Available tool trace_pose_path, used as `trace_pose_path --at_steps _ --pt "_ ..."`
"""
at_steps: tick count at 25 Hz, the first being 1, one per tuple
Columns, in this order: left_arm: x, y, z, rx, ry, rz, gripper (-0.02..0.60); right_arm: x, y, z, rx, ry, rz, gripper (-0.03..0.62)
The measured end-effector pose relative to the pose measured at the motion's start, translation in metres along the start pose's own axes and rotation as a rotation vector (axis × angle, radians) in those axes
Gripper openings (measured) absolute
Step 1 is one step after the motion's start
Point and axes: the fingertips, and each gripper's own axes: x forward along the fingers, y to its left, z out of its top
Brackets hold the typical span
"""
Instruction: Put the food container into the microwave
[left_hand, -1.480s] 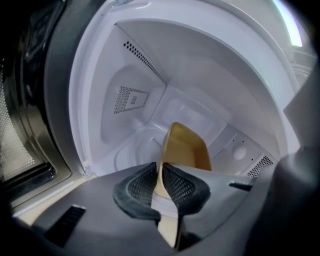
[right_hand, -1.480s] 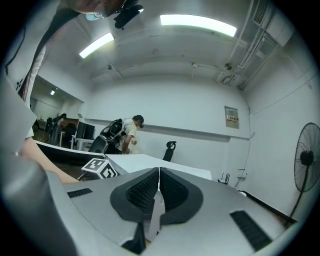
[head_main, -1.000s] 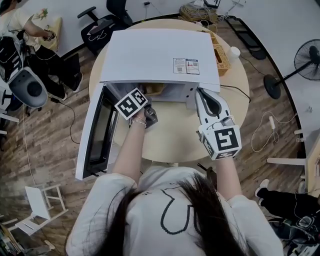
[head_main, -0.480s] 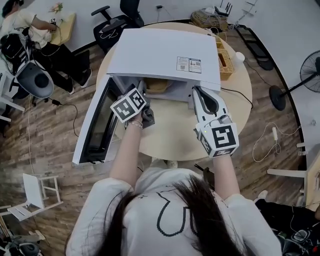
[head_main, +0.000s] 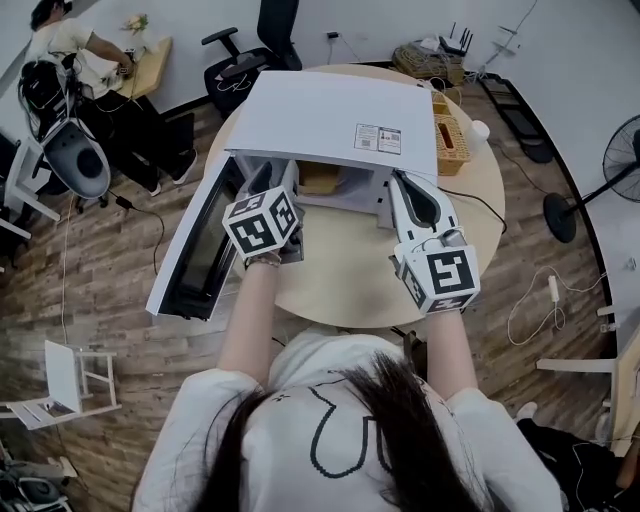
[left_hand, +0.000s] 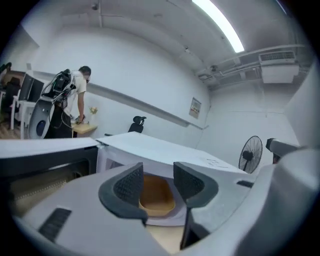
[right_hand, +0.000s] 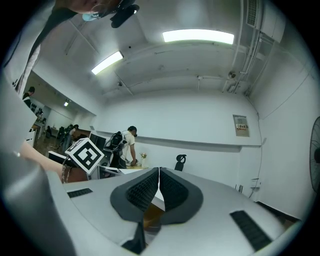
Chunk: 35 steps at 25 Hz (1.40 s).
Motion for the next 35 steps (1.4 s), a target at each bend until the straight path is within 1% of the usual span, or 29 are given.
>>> trace_pose_path --at_steps 3,5,9,12,14,17,20,21,22,23,24,26,31,35 --pt "-0.007 -0.010 0.019 0.084 -0.036 -0.021 0.183 0.001 -0.003 0.005 -0.002 -0.015 -0.013 0.031" --pt "-0.012 -0.016 0.030 0.125 -0.053 -0.041 0.183 0.004 -0.004 0.010 -0.004 -0.021 -0.020 0.031" --pt "-0.020 -0.031 0.050 0.204 -0.057 -0.111 0.183 0.011 -0.009 0.021 0.000 -0.022 -0.035 0.031" --pt "-0.030 -0.038 0.071 0.264 -0.098 -0.138 0.183 0.016 -0.012 0.031 -0.014 -0.026 -0.042 0.031" --pt "-0.038 -0.042 0.085 0.290 -0.135 -0.160 0.183 0.018 -0.014 0.037 -0.031 -0.033 -0.053 0.031" --pt "-0.051 -0.044 0.104 0.309 -0.201 -0.186 0.182 0.018 -0.015 0.045 -0.080 -0.040 -0.060 0.031" --pt "-0.061 -0.042 0.118 0.347 -0.250 -0.186 0.178 0.019 -0.016 0.053 -0.113 -0.046 -0.062 0.031" --pt "-0.063 -0.041 0.121 0.356 -0.265 -0.180 0.151 0.019 -0.016 0.055 -0.114 -0.050 -0.065 0.031" --pt "-0.066 -0.041 0.125 0.360 -0.279 -0.178 0.085 0.019 -0.017 0.057 -0.113 -0.055 -0.068 0.031" --pt "-0.068 -0.041 0.127 0.360 -0.293 -0.179 0.038 0.018 -0.017 0.058 -0.114 -0.058 -0.070 0.031" --pt "-0.070 -0.041 0.130 0.357 -0.304 -0.183 0.018 0.018 -0.017 0.059 -0.116 -0.059 -0.072 0.031" --pt "-0.073 -0.041 0.133 0.350 -0.317 -0.188 0.009 0.018 -0.016 0.061 -0.118 -0.060 -0.071 0.031" --pt "-0.077 -0.041 0.138 0.306 -0.333 -0.212 0.009 0.015 -0.017 0.063 -0.126 -0.054 -0.073 0.031" --pt "-0.079 -0.043 0.140 0.308 -0.342 -0.217 0.009 0.012 -0.017 0.064 -0.136 -0.045 -0.080 0.029"
